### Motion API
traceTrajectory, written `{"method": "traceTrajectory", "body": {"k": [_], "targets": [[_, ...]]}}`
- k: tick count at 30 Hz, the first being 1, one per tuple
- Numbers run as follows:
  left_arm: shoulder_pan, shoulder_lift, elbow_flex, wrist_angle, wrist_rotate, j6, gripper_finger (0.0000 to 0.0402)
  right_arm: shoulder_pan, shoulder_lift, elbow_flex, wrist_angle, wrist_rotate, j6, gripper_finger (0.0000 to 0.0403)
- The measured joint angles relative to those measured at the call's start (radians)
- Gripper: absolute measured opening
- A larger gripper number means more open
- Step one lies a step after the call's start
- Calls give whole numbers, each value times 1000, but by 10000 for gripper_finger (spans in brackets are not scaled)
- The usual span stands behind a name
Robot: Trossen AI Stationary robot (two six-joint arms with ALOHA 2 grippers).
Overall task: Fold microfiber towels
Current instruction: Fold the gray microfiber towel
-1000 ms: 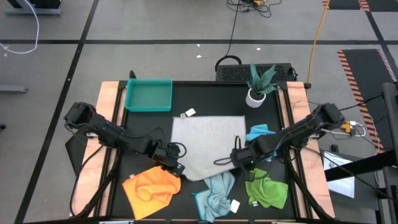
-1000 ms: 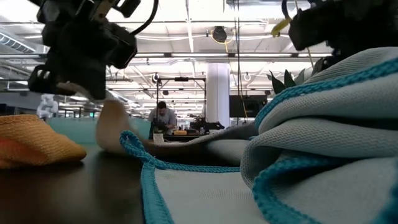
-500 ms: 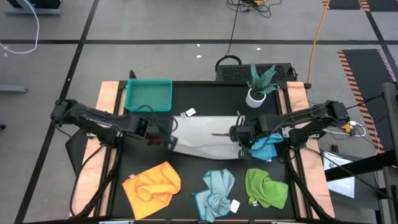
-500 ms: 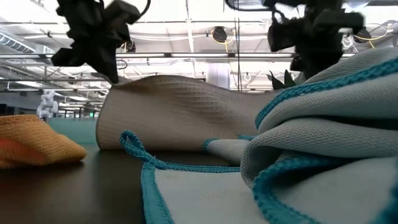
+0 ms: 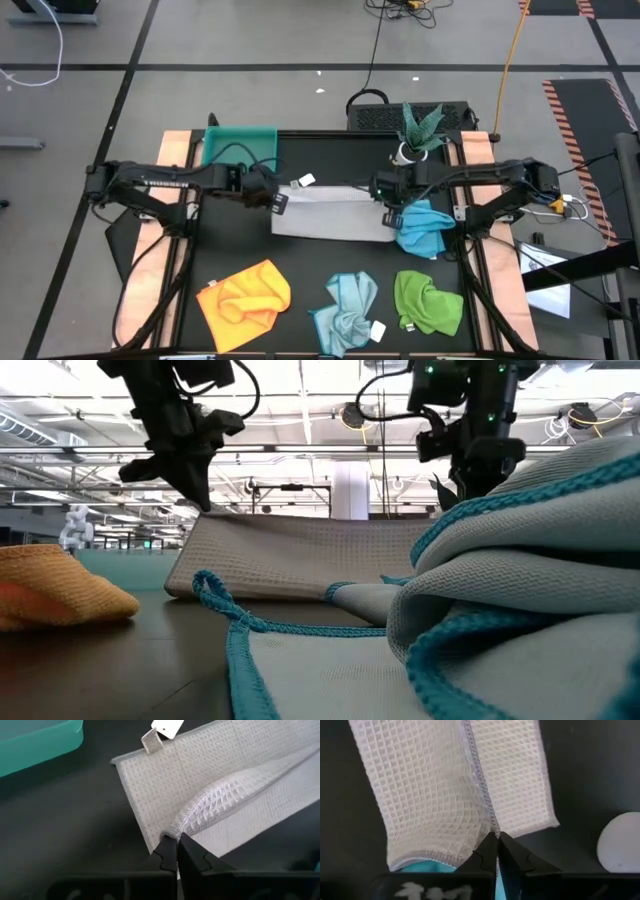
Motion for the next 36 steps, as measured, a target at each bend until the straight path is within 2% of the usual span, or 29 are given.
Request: {"method": "traceTrajectory", "body": {"k": [12, 21, 27, 31, 36], "targets": [[68, 151, -1, 56, 69, 97, 0, -93, 0, 0, -28, 49, -126, 0], [136, 159, -1, 65, 62, 145, 0, -172, 0, -6, 40, 49, -200, 0], [153, 159, -1, 69, 62, 171, 3, -201, 0, -79, 99, 46, -188, 1], [155, 159, -1, 77, 60, 218, 21, -200, 0, -125, 115, 47, -191, 18], [165, 159, -1, 108, 27, 258, 56, -203, 0, -140, 131, 83, -213, 62]]}}
